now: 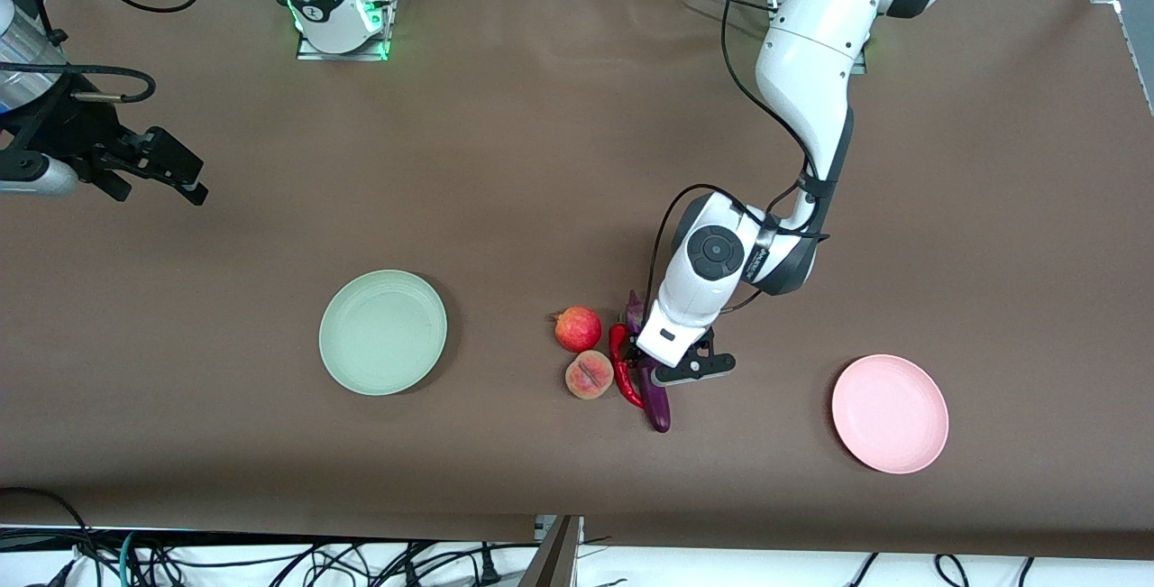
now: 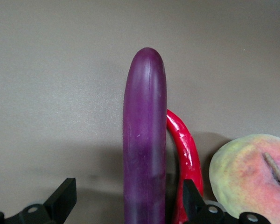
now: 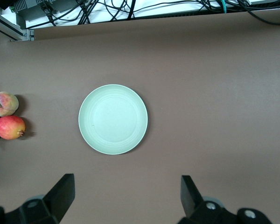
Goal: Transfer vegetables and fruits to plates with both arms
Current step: 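Close the left gripper on the eggplant and lift it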
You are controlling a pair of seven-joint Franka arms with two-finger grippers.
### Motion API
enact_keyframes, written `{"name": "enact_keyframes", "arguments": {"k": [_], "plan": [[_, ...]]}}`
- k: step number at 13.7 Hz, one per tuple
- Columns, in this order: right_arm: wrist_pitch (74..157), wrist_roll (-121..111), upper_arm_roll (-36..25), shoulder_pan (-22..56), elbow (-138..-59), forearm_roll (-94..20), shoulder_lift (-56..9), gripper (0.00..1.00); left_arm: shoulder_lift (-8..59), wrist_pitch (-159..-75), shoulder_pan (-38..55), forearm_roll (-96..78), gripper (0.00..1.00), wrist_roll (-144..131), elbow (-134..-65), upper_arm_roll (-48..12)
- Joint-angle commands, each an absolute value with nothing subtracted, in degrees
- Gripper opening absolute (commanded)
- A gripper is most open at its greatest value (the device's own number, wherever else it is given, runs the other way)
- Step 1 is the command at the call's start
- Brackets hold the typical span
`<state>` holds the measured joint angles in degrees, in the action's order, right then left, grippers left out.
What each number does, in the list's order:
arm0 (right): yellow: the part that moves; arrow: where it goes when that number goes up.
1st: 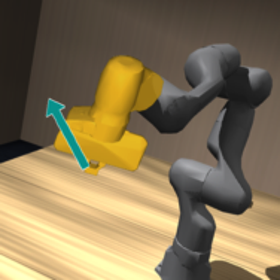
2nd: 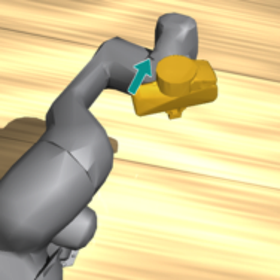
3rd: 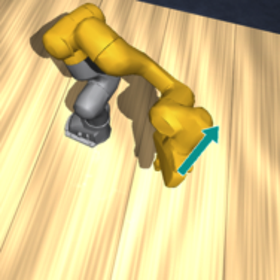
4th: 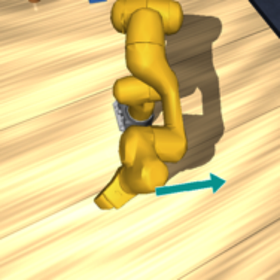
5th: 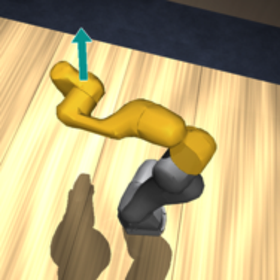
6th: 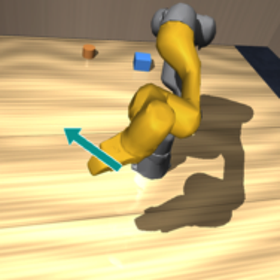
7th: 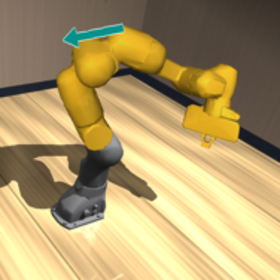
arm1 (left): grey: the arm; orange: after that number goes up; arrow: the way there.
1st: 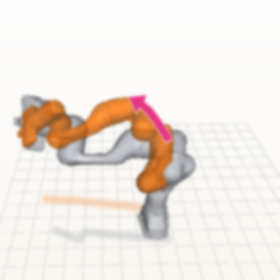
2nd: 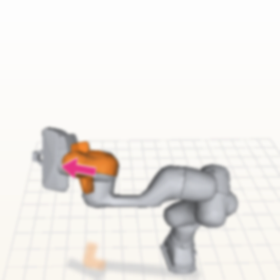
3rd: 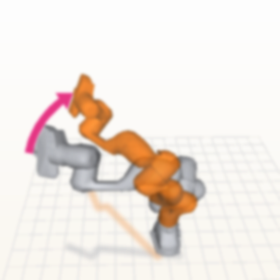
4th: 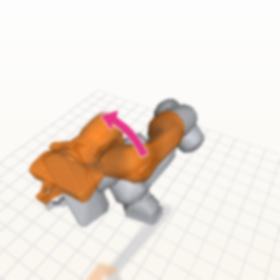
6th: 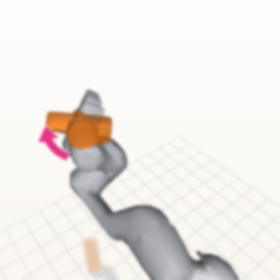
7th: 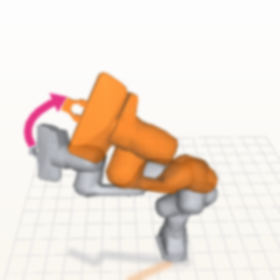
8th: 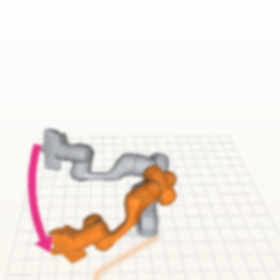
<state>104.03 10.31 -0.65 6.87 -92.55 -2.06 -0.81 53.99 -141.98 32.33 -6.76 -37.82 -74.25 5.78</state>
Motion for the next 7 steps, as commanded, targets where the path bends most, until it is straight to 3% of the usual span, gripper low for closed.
{"name": "enact_keyframes", "arguments": {"k": [1, 6, 7], "plan": [[103.89, 9.84, -0.09, 7.55, -92.46, -2.46, -0.53, 1.0, 56.07, -142.73, 33.05, -5.71, 1.0, -38.41, -71.9, 6.68], [103.62, 9.67, -0.79, 7.21, -92.46, -2.11, -0.62, 1.0, 56.69, -143.79, 33.05, -5.54, 0.71, -38.41, -72.07, 6.68], [103.36, 9.67, -0.79, 7.21, -92.46, -2.11, -0.44, 1.0, 56.69, -143.79, 33.05, -5.54, 0.6, -38.41, -72.07, 6.68]]}}
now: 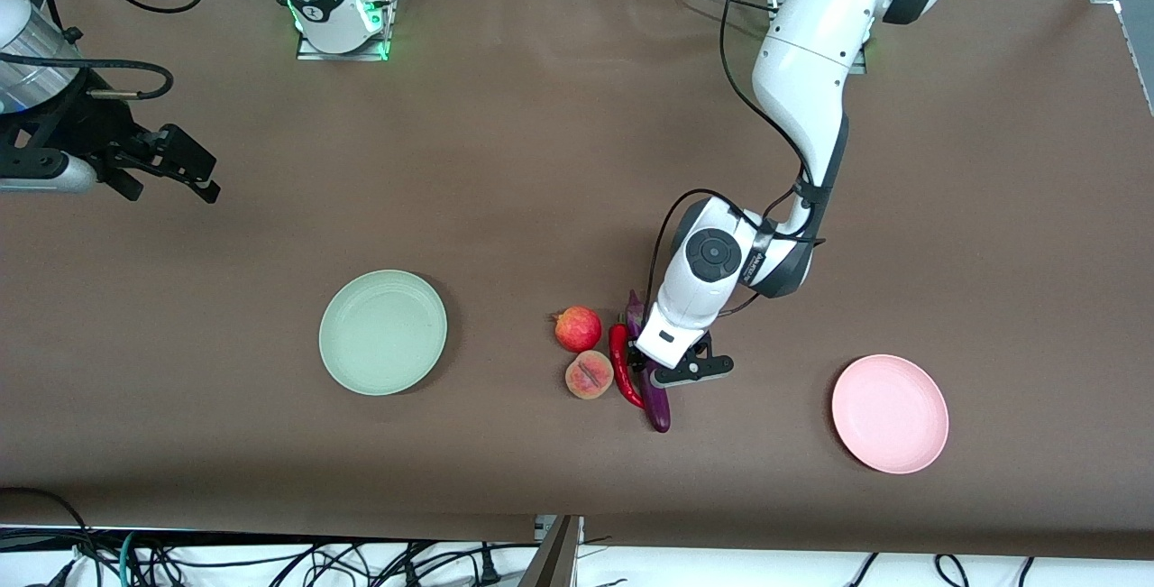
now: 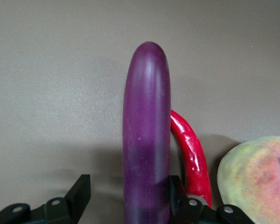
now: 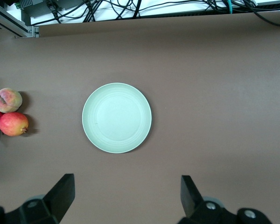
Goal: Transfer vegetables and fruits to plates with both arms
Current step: 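Close the left gripper on the eggplant and lift it, then carry the eggplant with the left gripper over the pink plate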
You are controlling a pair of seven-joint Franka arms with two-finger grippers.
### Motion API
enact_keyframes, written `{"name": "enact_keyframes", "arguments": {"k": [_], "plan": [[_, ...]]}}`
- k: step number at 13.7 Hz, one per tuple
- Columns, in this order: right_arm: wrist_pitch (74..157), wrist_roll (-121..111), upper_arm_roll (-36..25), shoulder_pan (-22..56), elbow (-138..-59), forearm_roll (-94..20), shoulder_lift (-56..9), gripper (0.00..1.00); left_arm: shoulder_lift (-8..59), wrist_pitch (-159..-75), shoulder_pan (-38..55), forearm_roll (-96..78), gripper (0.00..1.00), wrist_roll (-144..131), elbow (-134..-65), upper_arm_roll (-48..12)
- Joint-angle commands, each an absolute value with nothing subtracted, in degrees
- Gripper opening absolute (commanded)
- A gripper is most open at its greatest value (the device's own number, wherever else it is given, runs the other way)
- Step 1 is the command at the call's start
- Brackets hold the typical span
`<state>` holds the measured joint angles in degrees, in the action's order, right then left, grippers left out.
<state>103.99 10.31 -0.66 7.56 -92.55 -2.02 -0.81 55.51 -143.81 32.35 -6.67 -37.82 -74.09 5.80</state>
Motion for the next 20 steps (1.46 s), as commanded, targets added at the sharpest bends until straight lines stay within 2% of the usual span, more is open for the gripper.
{"name": "enact_keyframes", "arguments": {"k": [1, 2, 3, 4, 5, 7, 9, 12, 17, 20], "plan": [[103.19, 9.67, -0.79, 7.29, -92.46, -2.11, -0.44, 1.0, 56.78, -143.88, 33.05, -5.54, 0.52, -38.41, -72.07, 6.68], [103.18, 9.75, -0.7, 7.21, -92.46, -2.11, -0.44, 1.0, 56.95, -143.88, 33.05, -5.54, 0.47, -38.5, -72.07, 6.68], [103.18, 9.76, -0.79, 7.29, -92.46, -2.11, -0.44, 1.0, 57.04, -144.75, 33.05, -5.54, 0.46, -38.5, -72.16, 6.68], [103.18, 9.76, -0.79, 7.21, -92.46, -2.2, -0.44, 1.0, 57.04, -146.67, 33.05, -5.54, 0.38, -38.5, -72.68, 6.59], [103.18, 9.76, -0.7, 7.21, -92.46, -2.11, -0.44, 1.0, 57.22, -147.47, 33.05, -5.54, 0.25, -38.5, -72.77, 6.59], [103.1, 9.67, -0.88, 7.12, -92.72, -2.2, -0.53, 1.0, 56.87, -147.31, 32.96, -5.45, 0.13, -38.15, -72.77, 6.68], [103.1, 9.93, -0.36, 7.38, -92.55, -2.11, -0.44, 1.0, 55.21, -145.56, 32.35, -5.36, 0.11, -37.62, -72.77, 7.46], [103.62, 10.37, -0.18, 7.73, -92.46, -2.11, -0.44, 1.0, 52.13, -137.4, 30.25, -5.45, 0.1, -29.57, -72.07, 9.84], [103.89, 9.84, -0.18, 7.82, -92.46, -2.11, -0.53, 1.0, 48.43, -129.3, 20.67, -5.36, 0.09, -9.09, -72.68, 9.84], [103.63, 9.93, -0.18, 8.0, -92.46, -2.11, -0.53, 1.0, 48.08, -127.53, 14.69, -5.27, 0.1, -0.38, -73.3, 9.84]]}}
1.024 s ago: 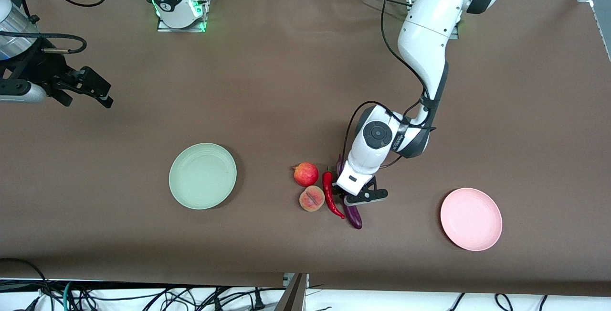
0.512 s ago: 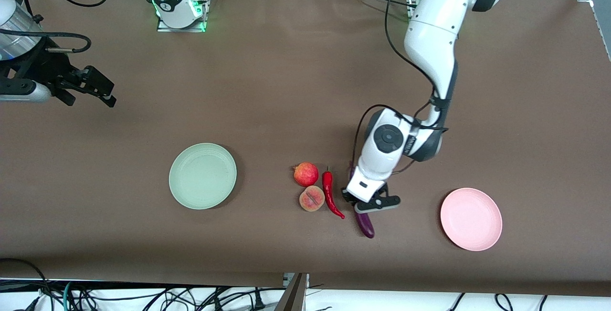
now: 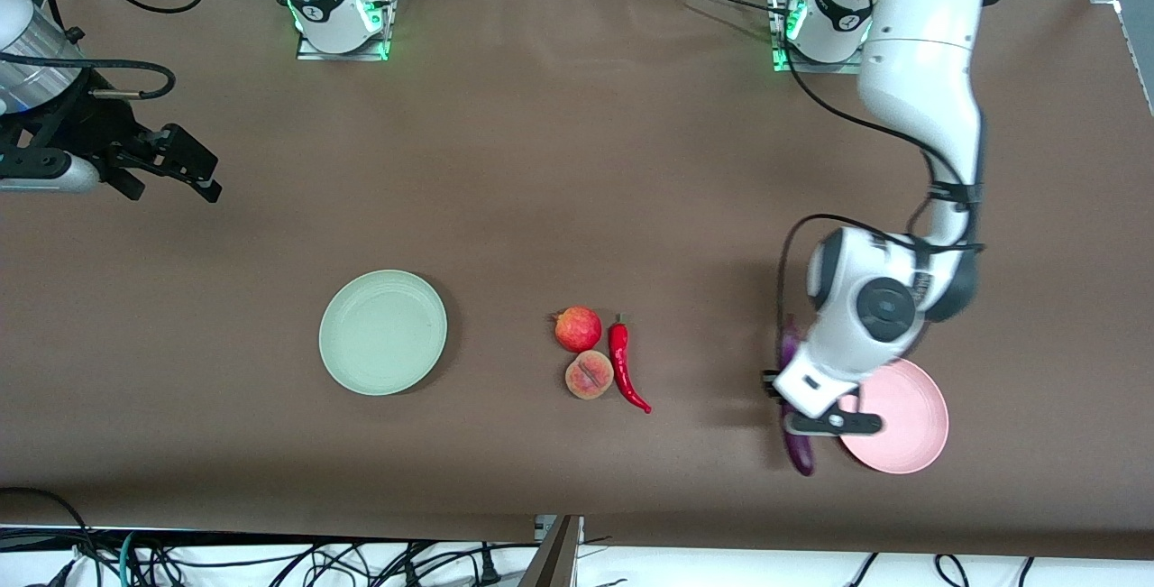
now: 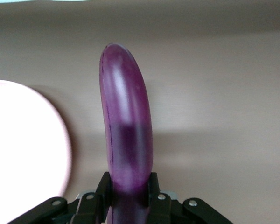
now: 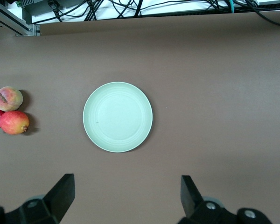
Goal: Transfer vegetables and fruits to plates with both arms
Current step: 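Carry the eggplant with the left gripper over the pink plate, then lower the eggplant onto the pink plate and open the left gripper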
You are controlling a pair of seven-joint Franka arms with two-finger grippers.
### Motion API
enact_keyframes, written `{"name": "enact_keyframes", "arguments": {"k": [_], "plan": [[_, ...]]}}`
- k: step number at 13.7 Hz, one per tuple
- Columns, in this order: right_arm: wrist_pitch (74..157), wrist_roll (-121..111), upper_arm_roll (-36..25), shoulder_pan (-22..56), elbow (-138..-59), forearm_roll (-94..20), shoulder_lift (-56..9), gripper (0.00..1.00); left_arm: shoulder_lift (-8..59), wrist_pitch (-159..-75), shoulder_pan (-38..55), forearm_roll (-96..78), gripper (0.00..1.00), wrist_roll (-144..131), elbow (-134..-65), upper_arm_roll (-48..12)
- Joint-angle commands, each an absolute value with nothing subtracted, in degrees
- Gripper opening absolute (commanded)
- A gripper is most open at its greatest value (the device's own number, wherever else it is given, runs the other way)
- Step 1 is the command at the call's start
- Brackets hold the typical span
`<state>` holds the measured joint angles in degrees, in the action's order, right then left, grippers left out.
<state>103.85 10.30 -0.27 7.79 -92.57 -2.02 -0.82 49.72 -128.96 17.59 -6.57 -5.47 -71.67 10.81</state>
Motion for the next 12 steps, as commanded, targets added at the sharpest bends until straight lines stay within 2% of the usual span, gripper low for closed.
{"name": "enact_keyframes", "arguments": {"k": [1, 10, 12], "plan": [[103.36, 9.93, -0.18, 8.0, -92.55, -2.11, -0.44, 1.0, 48.08, -127.53, 13.11, -5.36, 0.1, 1.74, -73.82, 9.84], [103.45, 10.37, -0.26, 8.0, -92.46, -2.2, -0.53, 1.0, 48.6, -127.79, 7.82, -5.89, 0.14, 6.86, -76.99, 9.67], [103.8, 10.37, -0.26, 8.09, -92.46, -2.2, -0.53, 1.0, 48.6, -127.88, 8.09, -5.89, 0.23, 6.77, -76.91, 9.67]]}}
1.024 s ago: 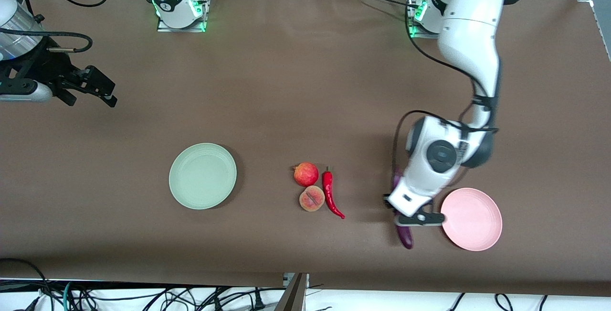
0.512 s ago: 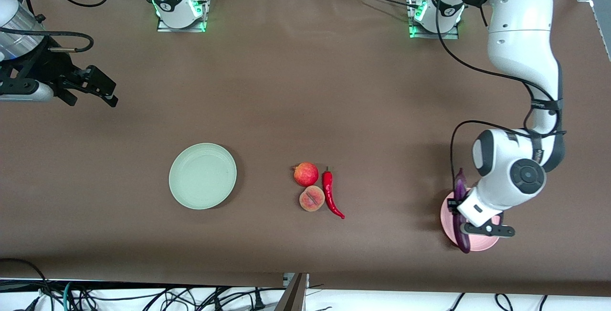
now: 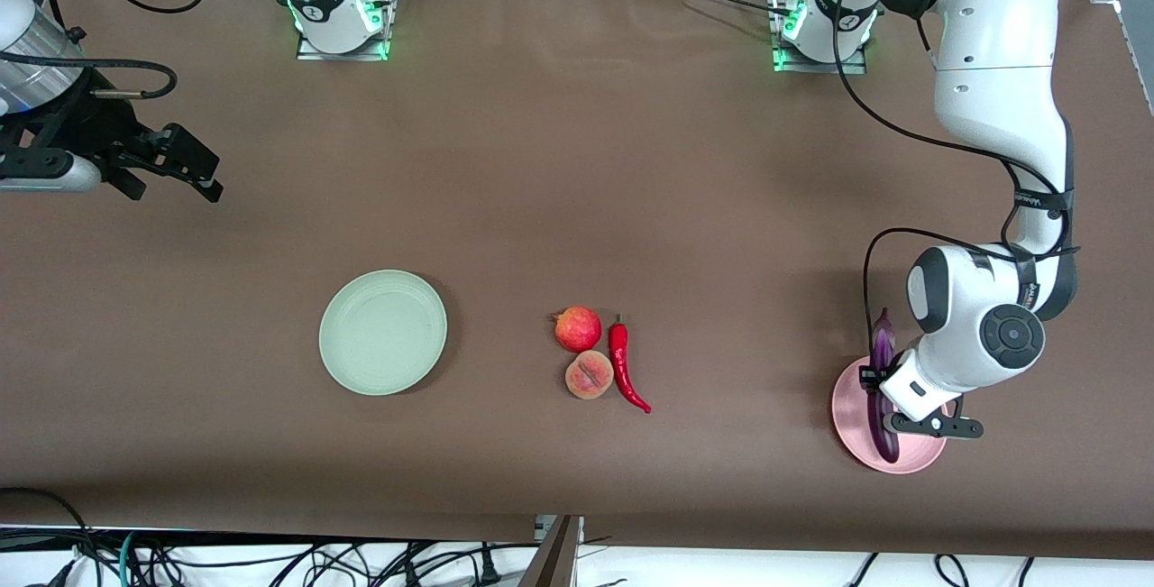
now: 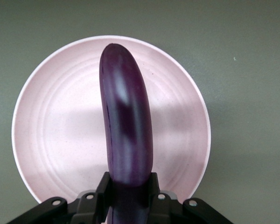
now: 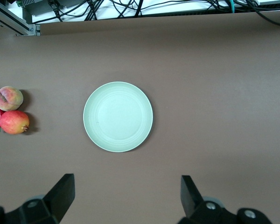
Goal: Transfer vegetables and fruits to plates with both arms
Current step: 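Lower the eggplant onto the pink plate and open the left gripper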
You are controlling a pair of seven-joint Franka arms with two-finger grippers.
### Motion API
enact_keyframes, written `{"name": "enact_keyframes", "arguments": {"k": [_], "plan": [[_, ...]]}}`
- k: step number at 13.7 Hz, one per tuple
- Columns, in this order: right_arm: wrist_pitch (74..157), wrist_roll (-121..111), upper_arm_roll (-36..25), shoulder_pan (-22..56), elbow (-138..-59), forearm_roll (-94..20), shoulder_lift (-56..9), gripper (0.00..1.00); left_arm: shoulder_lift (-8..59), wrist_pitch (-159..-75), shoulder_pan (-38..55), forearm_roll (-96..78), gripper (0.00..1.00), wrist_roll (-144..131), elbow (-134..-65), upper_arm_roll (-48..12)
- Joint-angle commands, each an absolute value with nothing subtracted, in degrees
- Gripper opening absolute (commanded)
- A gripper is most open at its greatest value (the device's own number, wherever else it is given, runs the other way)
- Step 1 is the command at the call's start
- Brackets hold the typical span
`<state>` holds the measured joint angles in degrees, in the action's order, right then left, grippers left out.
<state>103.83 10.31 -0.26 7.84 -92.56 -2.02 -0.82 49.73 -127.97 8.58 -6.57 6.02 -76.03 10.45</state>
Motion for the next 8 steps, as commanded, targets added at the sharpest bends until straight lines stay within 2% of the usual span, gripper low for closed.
{"name": "enact_keyframes", "arguments": {"k": [1, 2, 3, 4, 5, 8], "plan": [[103.89, 10.37, -0.26, 8.09, -92.37, -2.2, -0.53, 1.0, 48.69, -127.88, 8.09, -5.8, 0.31, 6.77, -76.82, 9.67], [103.89, 10.37, -0.26, 8.09, -92.37, -2.28, -0.53, 1.0, 48.87, -127.97, 8.09, -5.89, 0.42, 6.77, -76.64, 9.67], [103.89, 10.46, -0.26, 8.09, -92.37, -2.72, -0.53, 1.0, 48.95, -128.06, 8.09, -6.06, 0.61, 6.68, -76.55, 9.67], [103.63, 10.37, -0.26, 8.09, -92.37, -2.38, -0.61, 1.0, 49.04, -128.14, 8.17, -6.06, 0.95, 6.68, -76.38, 9.67], [104.06, 10.2, -0.35, 8.0, -92.72, -2.2, -0.96, 1.0, 48.96, -128.14, 8.17, -6.15, 1.0, 6.16, -76.29, 9.67], [105.9, 10.37, -0.35, 8.08, -92.89, -2.11, -8.68, 1.0, 48.78, -128.14, 8.53, -6.24, 1.0, 5.89, -76.03, 9.67]]}}
